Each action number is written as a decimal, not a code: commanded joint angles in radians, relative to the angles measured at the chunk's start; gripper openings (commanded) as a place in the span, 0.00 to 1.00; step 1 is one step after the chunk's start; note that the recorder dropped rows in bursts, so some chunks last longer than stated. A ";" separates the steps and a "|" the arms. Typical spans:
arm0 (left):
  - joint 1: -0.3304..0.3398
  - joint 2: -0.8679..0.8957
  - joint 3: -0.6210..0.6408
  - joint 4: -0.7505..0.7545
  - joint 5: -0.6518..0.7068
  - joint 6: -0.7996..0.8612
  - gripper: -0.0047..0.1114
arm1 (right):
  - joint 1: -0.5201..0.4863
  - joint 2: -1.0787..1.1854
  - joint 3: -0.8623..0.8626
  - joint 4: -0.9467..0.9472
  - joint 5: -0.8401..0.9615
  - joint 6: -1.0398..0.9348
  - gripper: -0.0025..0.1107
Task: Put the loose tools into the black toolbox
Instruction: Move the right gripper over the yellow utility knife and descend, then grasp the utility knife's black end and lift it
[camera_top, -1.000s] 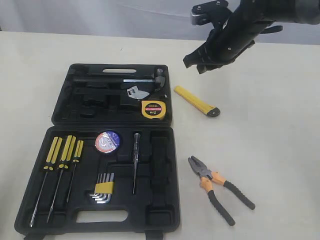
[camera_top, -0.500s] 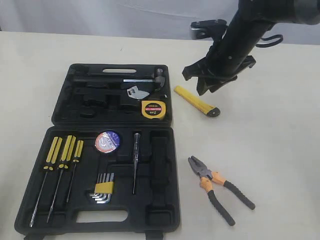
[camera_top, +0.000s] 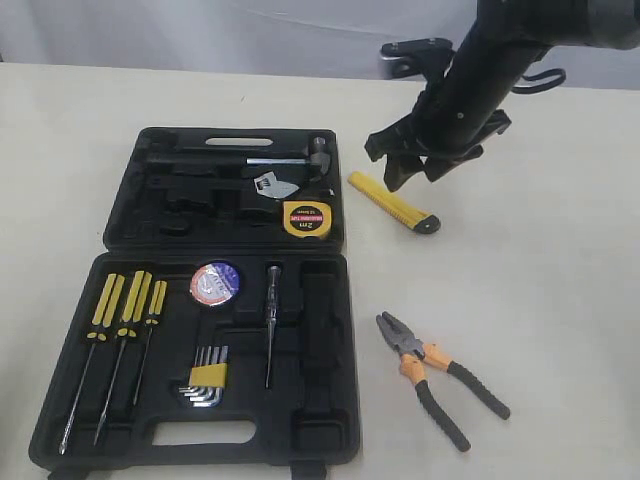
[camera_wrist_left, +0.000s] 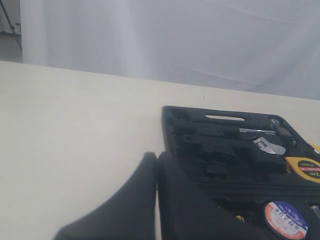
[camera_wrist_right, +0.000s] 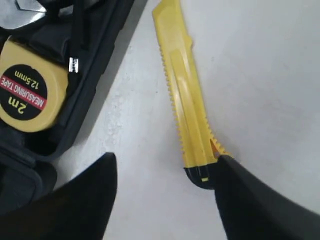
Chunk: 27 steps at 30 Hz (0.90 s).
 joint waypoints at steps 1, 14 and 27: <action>-0.006 0.004 -0.005 0.005 0.001 0.000 0.04 | -0.001 0.000 -0.006 -0.028 -0.041 -0.030 0.52; -0.006 0.004 -0.005 0.005 0.001 0.000 0.04 | -0.001 0.075 -0.006 -0.054 -0.043 -0.087 0.52; -0.006 0.004 -0.005 0.005 0.001 0.000 0.04 | -0.002 0.108 -0.006 -0.060 -0.072 -0.165 0.61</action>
